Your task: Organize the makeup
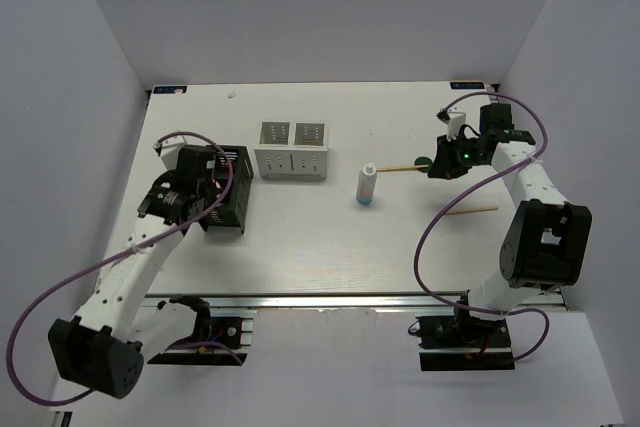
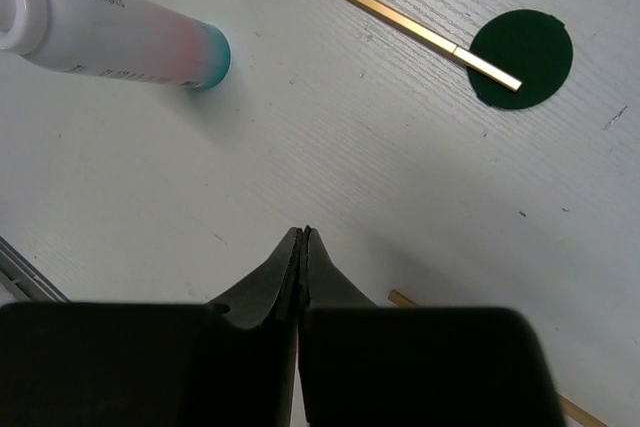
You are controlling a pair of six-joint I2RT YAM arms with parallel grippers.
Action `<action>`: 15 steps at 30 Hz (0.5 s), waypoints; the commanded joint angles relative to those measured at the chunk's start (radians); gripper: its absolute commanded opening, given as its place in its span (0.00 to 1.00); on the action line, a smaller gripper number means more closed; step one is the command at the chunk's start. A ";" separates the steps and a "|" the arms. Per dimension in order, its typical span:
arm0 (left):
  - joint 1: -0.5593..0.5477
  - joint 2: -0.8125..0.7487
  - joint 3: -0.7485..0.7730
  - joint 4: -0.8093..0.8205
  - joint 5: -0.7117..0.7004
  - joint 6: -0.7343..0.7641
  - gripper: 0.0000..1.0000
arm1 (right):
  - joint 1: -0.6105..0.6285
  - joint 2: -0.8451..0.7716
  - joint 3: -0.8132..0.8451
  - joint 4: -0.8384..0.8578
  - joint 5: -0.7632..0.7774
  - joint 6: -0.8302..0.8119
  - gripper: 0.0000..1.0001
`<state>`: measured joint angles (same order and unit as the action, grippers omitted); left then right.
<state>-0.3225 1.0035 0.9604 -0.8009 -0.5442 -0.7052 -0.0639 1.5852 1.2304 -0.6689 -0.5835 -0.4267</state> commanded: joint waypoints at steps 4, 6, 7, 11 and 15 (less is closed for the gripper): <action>0.056 0.145 0.069 0.061 0.211 0.133 0.01 | -0.001 -0.033 -0.003 0.042 0.002 0.002 0.03; 0.059 0.158 0.057 0.094 0.225 0.135 0.17 | -0.001 -0.033 -0.003 0.040 0.004 0.003 0.08; 0.057 0.158 0.052 0.100 0.228 0.133 0.37 | -0.001 -0.034 -0.002 0.042 0.005 0.000 0.11; 0.059 0.162 0.052 0.091 0.219 0.127 0.59 | -0.001 -0.022 0.009 0.045 0.031 -0.018 0.30; 0.059 0.144 0.064 0.080 0.196 0.128 0.61 | -0.001 0.021 0.043 0.048 0.036 -0.007 0.34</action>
<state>-0.2699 1.1847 0.9955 -0.7292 -0.3428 -0.5877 -0.0639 1.5875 1.2304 -0.6464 -0.5537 -0.4305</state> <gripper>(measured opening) 0.613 0.337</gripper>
